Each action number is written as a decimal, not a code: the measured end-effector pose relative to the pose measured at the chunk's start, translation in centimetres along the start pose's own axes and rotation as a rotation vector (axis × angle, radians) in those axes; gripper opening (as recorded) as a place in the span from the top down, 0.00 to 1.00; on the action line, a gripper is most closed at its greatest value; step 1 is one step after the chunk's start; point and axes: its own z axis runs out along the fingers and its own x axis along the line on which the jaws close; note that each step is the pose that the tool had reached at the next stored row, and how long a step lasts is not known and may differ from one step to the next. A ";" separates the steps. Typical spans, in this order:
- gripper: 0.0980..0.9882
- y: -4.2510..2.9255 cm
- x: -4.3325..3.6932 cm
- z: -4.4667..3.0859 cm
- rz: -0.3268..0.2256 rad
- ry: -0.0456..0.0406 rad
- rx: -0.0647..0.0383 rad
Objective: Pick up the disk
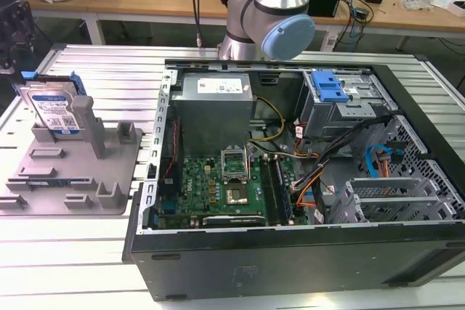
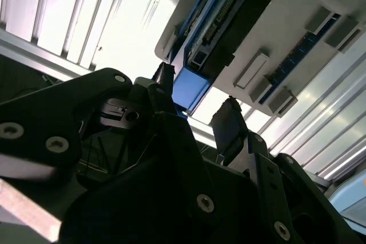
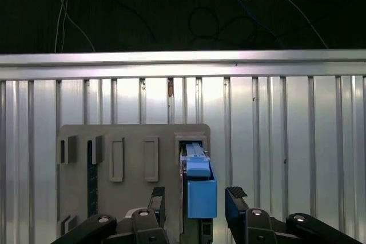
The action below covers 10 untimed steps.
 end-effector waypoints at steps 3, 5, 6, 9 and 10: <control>0.50 -0.02 -0.01 0.31 0.000 0.0000 0.000; 0.50 -0.02 -0.01 0.57 0.000 0.0000 0.000; 0.50 -0.03 -0.01 0.65 0.000 0.0000 0.000; 0.50 -0.05 -0.02 1.15 0.000 0.0000 0.000; 0.50 -0.05 -0.02 1.23 0.000 0.0000 0.000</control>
